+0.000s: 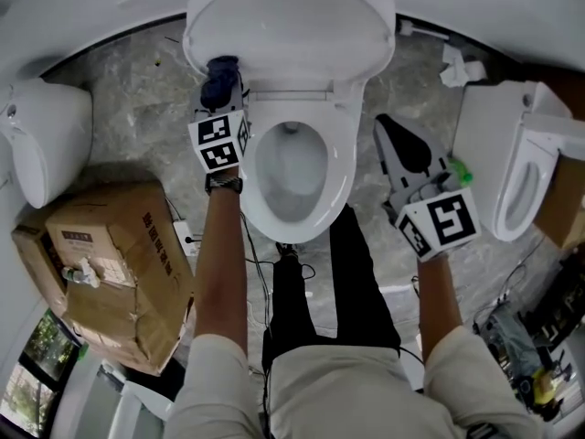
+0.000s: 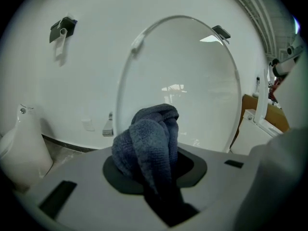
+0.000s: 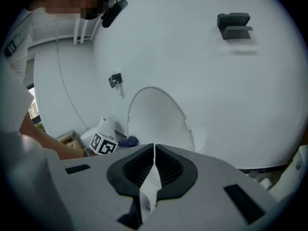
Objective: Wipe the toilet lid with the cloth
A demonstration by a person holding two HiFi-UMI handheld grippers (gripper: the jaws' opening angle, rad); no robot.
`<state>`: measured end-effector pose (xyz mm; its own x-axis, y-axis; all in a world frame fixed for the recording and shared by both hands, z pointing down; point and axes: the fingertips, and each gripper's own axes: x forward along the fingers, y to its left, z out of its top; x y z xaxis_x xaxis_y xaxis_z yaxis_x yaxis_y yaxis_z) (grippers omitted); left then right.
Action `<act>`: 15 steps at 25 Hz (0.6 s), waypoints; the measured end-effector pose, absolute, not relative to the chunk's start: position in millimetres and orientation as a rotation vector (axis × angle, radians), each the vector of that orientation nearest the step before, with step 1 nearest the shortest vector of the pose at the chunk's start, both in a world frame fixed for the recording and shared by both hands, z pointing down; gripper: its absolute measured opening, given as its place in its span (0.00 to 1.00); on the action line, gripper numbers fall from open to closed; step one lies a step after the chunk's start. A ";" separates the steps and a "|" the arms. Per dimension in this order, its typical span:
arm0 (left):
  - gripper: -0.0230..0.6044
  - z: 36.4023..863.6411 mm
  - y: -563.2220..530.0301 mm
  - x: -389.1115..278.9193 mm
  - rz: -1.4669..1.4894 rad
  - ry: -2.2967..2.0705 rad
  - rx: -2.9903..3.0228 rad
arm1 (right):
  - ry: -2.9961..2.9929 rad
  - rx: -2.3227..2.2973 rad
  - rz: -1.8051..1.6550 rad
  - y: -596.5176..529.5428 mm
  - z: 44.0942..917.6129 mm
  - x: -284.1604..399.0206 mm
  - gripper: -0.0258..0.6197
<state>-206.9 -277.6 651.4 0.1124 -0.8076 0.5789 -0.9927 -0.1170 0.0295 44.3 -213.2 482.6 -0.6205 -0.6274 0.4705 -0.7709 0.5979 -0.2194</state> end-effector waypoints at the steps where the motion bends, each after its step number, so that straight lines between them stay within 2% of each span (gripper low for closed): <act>1: 0.22 653.7 -279.0 -197.8 0.606 -1.731 1.996 | -2.479 1.137 0.582 -214.3 483.7 46.3 0.09; 15: 0.22 666.8 -288.8 -4.1 0.591 -1.370 2.240 | -2.366 1.360 0.611 -206.3 489.1 133.2 0.09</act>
